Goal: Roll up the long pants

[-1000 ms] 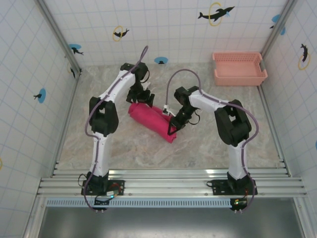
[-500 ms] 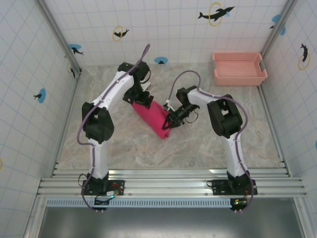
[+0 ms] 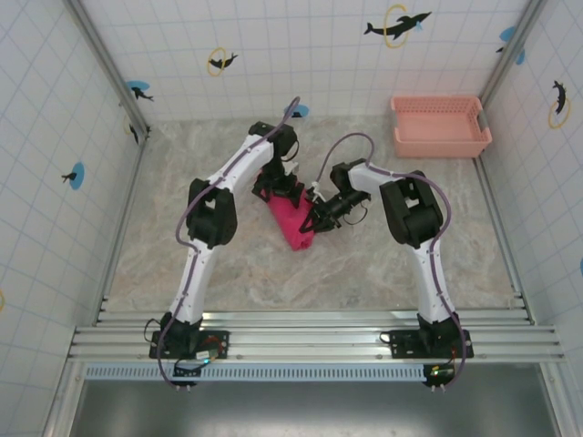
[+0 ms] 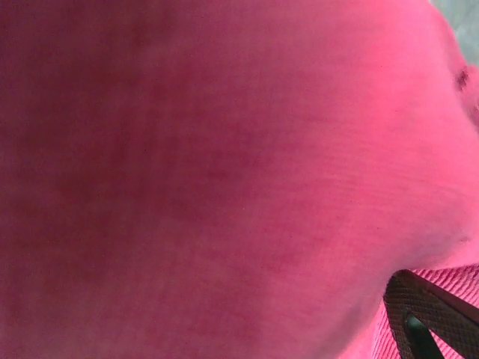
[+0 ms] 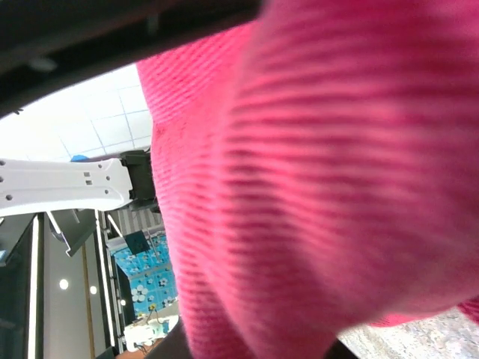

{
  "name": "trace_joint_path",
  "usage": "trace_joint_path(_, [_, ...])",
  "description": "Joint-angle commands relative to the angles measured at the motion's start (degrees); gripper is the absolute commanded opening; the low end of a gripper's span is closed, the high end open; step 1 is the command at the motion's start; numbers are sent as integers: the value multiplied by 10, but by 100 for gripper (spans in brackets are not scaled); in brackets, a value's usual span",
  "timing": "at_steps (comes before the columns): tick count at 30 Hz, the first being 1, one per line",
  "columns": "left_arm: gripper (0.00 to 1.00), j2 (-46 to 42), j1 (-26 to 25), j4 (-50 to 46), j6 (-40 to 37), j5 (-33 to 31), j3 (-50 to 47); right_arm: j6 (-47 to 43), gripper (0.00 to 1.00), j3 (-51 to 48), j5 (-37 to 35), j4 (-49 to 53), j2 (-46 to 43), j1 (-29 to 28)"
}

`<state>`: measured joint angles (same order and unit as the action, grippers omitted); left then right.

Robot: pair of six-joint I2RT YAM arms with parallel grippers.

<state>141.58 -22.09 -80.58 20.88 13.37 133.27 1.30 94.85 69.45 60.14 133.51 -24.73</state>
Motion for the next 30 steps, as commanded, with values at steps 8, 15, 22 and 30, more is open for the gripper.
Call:
trace_joint_path(8, [97, 81, 5, -7, 18, -32, 13, -23, 61, 33, -185, 45, -77, 13])
trace_joint_path(15, [97, 86, 4, -6, 21, -25, 4, -75, 76, 8, -398, 29, -214, -35])
trace_joint_path(22, [97, 89, 4, -9, 17, -30, -10, -1, 83, -79, -401, -87, -235, -19])
trace_joint_path(30, [97, 88, 2, -10, 18, -25, -19, 40, 83, -41, -353, -128, -156, 33])
